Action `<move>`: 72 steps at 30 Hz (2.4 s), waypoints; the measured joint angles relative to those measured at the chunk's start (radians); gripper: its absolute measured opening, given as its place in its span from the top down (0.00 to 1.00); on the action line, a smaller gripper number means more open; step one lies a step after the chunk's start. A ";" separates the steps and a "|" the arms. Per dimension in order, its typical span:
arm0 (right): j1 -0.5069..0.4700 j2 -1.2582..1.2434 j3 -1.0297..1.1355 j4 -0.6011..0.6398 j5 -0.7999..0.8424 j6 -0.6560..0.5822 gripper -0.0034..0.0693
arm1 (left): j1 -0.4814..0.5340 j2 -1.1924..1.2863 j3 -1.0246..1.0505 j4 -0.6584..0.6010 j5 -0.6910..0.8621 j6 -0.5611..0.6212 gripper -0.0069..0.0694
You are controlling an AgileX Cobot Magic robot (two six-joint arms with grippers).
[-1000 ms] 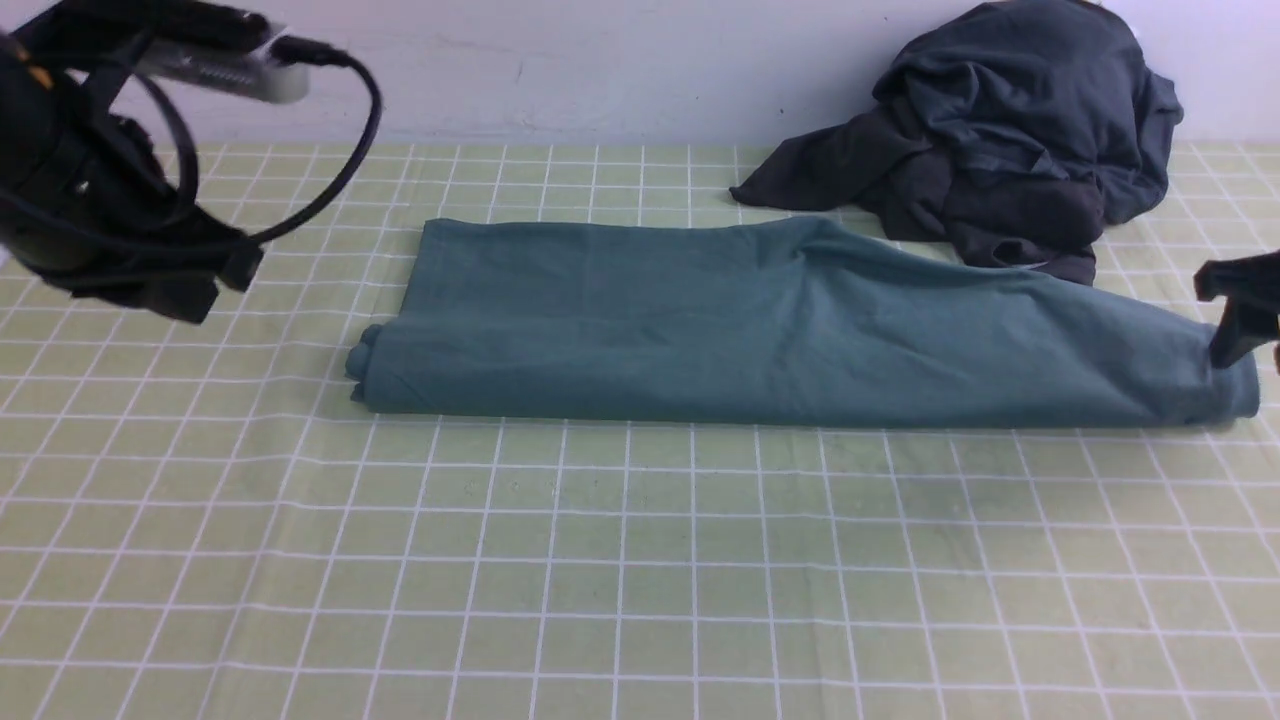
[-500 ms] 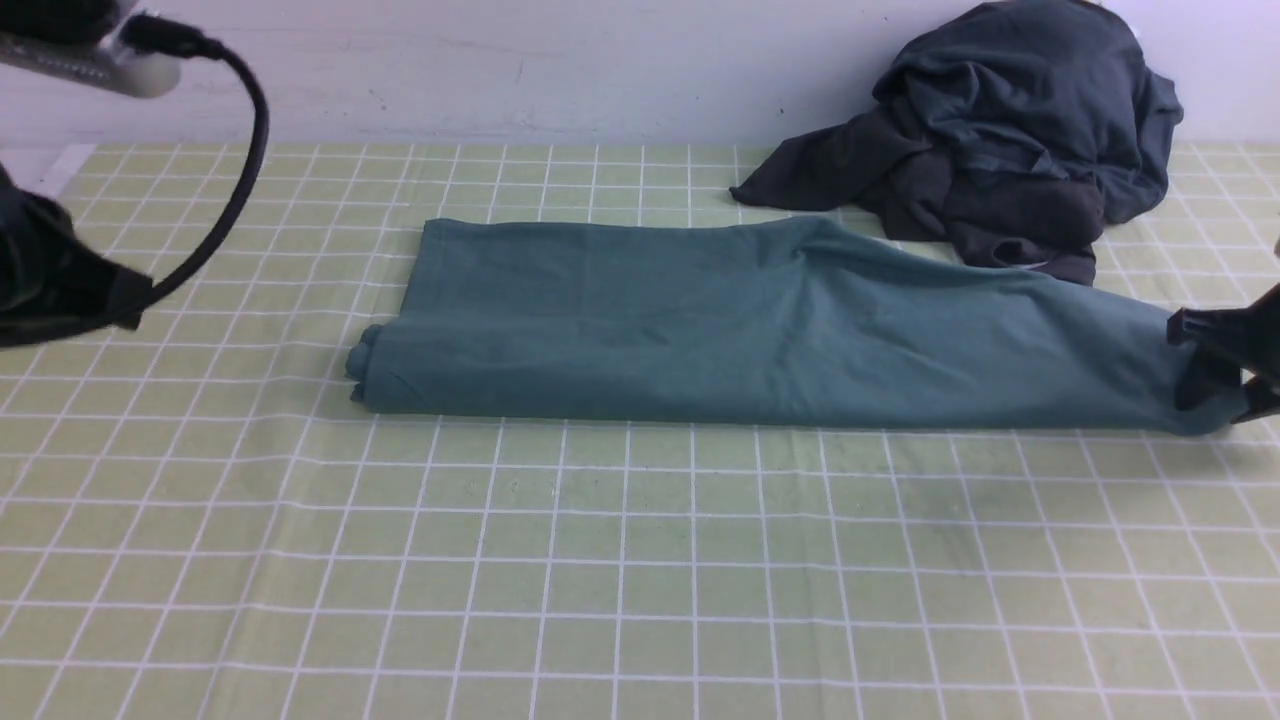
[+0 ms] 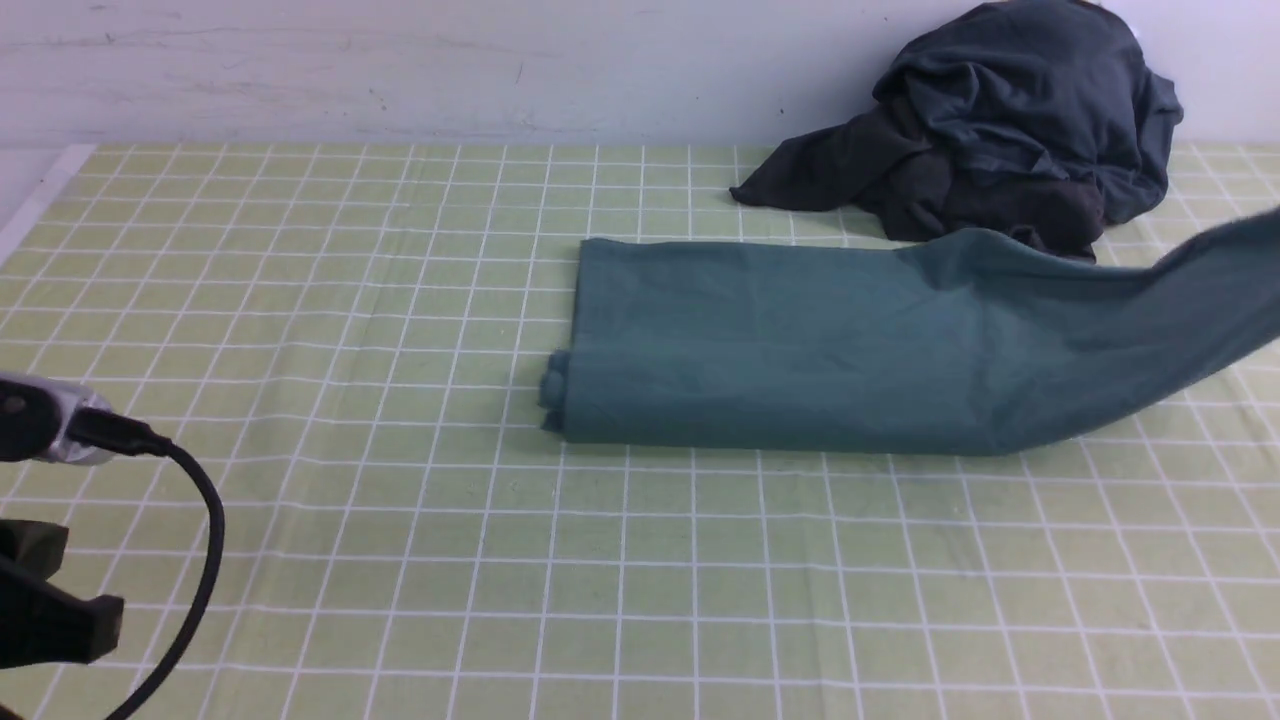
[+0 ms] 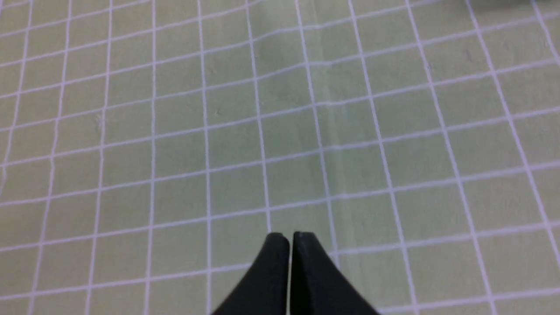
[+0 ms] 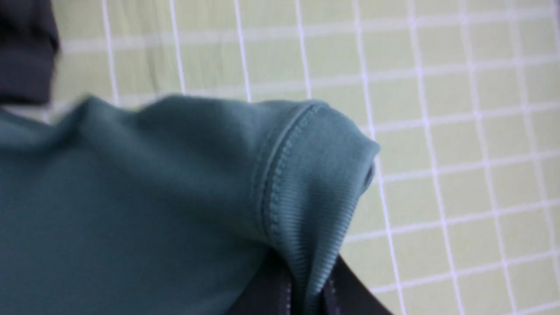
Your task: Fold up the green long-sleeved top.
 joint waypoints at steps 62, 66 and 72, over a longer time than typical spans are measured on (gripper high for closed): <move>0.832 -0.308 -0.104 0.173 0.235 -0.186 0.93 | 0.000 -0.002 0.003 -0.087 -0.130 -0.097 0.91; 0.832 -0.509 0.166 0.121 0.227 -0.163 0.97 | 0.000 -0.002 0.003 -0.087 -0.130 -0.097 0.91; 0.832 -0.846 0.754 0.092 -0.132 -0.168 0.97 | 0.000 -0.002 0.003 -0.087 -0.130 -0.097 0.91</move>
